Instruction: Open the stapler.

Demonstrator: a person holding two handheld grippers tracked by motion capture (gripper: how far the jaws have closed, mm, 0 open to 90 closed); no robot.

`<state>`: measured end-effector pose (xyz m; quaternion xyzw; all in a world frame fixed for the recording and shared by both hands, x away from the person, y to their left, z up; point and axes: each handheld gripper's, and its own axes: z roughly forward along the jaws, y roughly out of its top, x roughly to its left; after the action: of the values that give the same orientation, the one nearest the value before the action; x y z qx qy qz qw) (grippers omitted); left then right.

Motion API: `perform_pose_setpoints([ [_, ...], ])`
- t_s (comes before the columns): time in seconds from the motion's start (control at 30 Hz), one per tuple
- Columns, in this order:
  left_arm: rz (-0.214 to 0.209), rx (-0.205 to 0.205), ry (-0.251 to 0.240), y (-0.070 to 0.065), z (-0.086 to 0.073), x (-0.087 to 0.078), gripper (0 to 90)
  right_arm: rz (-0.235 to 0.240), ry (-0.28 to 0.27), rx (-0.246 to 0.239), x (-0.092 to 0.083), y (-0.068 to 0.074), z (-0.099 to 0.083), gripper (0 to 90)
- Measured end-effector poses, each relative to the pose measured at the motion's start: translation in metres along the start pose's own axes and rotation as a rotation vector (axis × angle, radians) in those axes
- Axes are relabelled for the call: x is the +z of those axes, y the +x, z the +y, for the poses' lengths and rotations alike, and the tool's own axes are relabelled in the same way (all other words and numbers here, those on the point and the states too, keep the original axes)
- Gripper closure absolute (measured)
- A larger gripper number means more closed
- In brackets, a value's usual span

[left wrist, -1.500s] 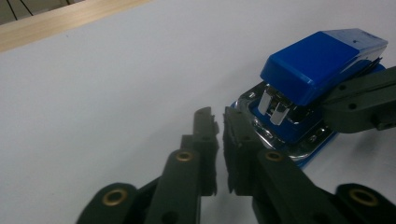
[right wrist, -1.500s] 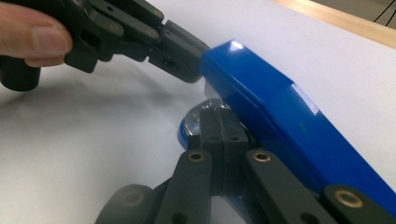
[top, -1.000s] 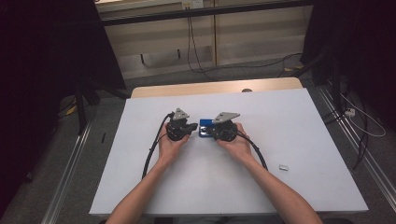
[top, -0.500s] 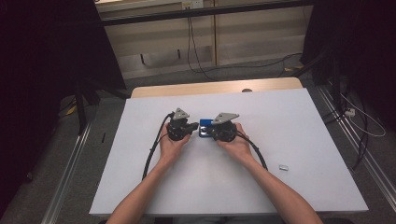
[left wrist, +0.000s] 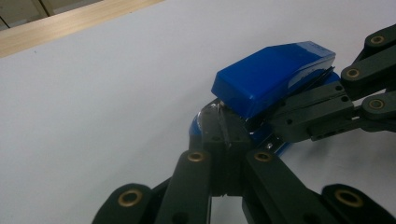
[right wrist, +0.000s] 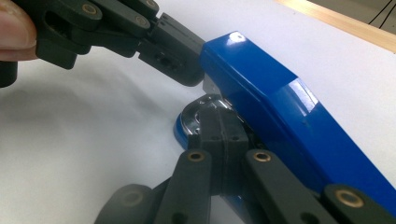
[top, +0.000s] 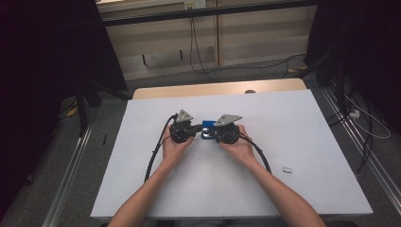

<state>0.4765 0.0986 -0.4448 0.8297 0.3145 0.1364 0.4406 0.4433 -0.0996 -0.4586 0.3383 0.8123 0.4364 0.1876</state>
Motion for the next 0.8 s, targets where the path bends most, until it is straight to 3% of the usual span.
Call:
perform_pose_setpoints([
  [0.8, -0.016, -0.018, -0.037, -0.0012, 0.0060, -0.0052, 90.0, 0.006, -0.001, 0.003, 0.0000, -0.0010, 0.0001, 90.0],
])
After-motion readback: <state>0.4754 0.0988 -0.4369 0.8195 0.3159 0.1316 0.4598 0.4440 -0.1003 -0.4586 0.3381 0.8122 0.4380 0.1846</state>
